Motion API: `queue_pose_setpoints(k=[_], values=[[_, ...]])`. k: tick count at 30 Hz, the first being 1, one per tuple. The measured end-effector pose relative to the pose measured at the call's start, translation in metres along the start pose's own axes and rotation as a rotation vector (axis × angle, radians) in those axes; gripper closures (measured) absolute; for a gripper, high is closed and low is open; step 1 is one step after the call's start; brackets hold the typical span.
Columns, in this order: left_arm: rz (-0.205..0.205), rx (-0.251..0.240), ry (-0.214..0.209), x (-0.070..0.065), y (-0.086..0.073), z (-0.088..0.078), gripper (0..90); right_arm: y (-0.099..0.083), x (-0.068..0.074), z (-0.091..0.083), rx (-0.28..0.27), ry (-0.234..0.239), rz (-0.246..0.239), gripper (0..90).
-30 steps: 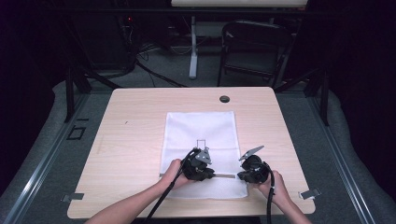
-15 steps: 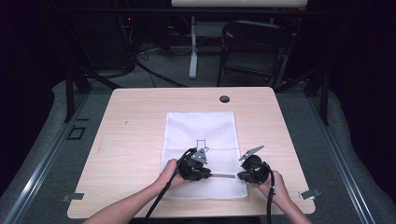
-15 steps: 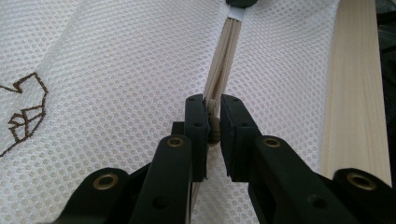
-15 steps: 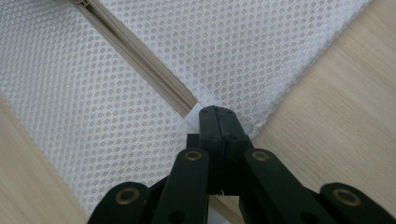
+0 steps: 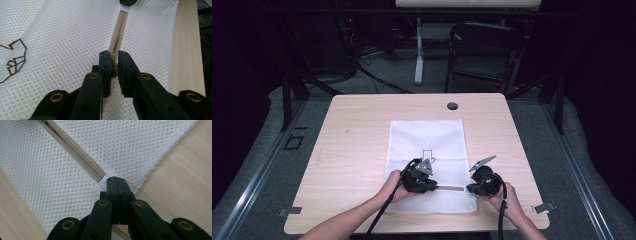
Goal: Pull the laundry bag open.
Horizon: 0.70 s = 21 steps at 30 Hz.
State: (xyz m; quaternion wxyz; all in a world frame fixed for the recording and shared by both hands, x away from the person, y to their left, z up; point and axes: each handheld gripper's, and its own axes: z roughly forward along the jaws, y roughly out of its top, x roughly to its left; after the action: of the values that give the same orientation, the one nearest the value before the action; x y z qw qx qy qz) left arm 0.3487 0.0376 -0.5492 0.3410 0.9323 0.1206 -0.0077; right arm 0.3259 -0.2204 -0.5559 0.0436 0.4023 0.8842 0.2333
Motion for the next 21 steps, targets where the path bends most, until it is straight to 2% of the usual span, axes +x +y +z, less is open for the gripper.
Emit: queue_pose_setpoints(k=[10, 14, 17, 19, 21], values=[[-0.001, 0.010, 0.006, 0.001, -0.005, -0.006, 81.8, 0.001, 0.000, 0.000, 0.005, -0.004, 0.006, 90.0], [-0.005, -0.007, -0.005, 0.002, -0.007, -0.007, 81.8, 0.001, 0.000, 0.000, 0.006, 0.000, 0.002, 90.0], [0.007, 0.005, 0.002, 0.001, -0.007, -0.008, 81.8, 0.001, 0.000, 0.000, 0.010, -0.002, 0.000, 90.0], [-0.005, 0.016, 0.013, 0.003, -0.011, -0.013, 81.8, 0.001, 0.000, 0.000, 0.011, -0.002, 0.001, 90.0], [-0.009, 0.006, 0.007, 0.004, -0.013, -0.014, 81.7, 0.001, 0.000, 0.000, 0.011, -0.002, 0.001, 90.0]])
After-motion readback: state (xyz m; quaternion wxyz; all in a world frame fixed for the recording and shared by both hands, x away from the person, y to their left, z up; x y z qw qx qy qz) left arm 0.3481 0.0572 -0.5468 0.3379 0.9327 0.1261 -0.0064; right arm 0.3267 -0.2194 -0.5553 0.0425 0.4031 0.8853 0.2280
